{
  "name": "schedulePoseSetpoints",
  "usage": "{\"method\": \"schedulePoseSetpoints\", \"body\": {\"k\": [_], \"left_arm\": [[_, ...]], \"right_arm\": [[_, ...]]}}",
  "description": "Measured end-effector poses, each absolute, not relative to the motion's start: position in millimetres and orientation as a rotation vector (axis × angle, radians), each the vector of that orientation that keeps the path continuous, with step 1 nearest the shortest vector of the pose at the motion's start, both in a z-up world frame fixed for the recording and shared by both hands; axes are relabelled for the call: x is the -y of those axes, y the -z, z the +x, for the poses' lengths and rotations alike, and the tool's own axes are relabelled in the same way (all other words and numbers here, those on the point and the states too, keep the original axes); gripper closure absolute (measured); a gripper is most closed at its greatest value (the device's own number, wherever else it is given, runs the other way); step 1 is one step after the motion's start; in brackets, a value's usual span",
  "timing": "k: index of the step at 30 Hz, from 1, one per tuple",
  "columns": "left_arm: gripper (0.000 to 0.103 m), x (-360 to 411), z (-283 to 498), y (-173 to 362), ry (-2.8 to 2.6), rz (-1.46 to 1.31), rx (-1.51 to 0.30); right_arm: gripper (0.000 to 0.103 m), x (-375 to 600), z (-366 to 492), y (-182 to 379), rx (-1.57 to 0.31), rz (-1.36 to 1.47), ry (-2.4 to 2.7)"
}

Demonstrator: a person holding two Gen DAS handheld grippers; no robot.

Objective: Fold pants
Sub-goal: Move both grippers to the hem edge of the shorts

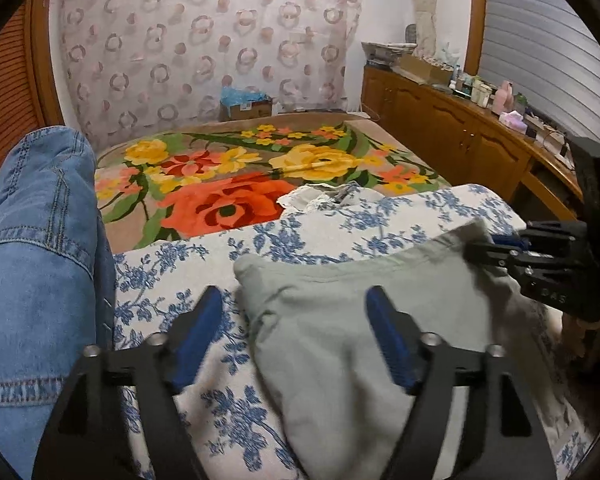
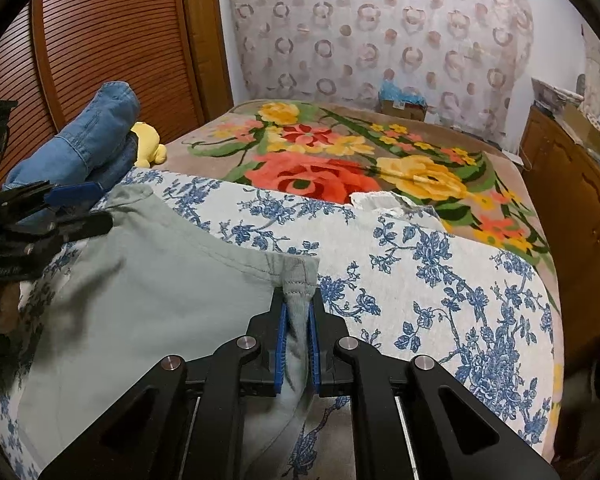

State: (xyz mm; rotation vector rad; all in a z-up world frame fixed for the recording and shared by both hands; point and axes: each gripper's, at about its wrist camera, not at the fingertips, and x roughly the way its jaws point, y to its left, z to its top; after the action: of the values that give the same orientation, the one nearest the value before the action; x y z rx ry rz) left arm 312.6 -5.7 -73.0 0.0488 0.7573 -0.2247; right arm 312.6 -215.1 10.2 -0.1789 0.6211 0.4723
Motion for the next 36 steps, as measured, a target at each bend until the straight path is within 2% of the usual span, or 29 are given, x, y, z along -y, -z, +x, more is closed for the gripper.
{"method": "schedulePoseSetpoints", "body": {"k": [7, 8, 9, 10, 15, 23, 36], "left_arm": [[0.024, 16.2, 302.4, 78.2, 0.248, 0.049, -0.804], [0.024, 15.8, 300.8, 79.8, 0.253, 0.048, -0.810], [0.017, 17.5, 297.3, 82.2, 0.258, 0.049, -0.821], [0.015, 18.1, 295.0, 83.4, 0.262, 0.046, -0.824], [0.015, 20.6, 280.8, 87.2, 0.272, 0.039, -0.833], [0.015, 22.4, 253.2, 86.2, 0.295, 0.030, -0.830], [0.015, 20.5, 201.9, 85.2, 0.315, 0.011, -0.846]], "right_arm": [[0.063, 223.0, 297.5, -18.8, -0.594, -0.167, -0.438], [0.062, 224.2, 292.9, -19.3, -0.591, -0.163, -0.440], [0.062, 225.6, 288.9, -19.9, -0.588, -0.160, -0.445], [0.061, 226.8, 283.4, -20.6, -0.587, -0.154, -0.452], [0.052, 231.2, 250.2, -21.2, -0.570, -0.151, -0.459], [0.030, 237.1, 209.2, -17.9, -0.559, -0.142, -0.462], [0.027, 250.7, 159.9, -9.8, -0.571, -0.118, -0.439]]}}
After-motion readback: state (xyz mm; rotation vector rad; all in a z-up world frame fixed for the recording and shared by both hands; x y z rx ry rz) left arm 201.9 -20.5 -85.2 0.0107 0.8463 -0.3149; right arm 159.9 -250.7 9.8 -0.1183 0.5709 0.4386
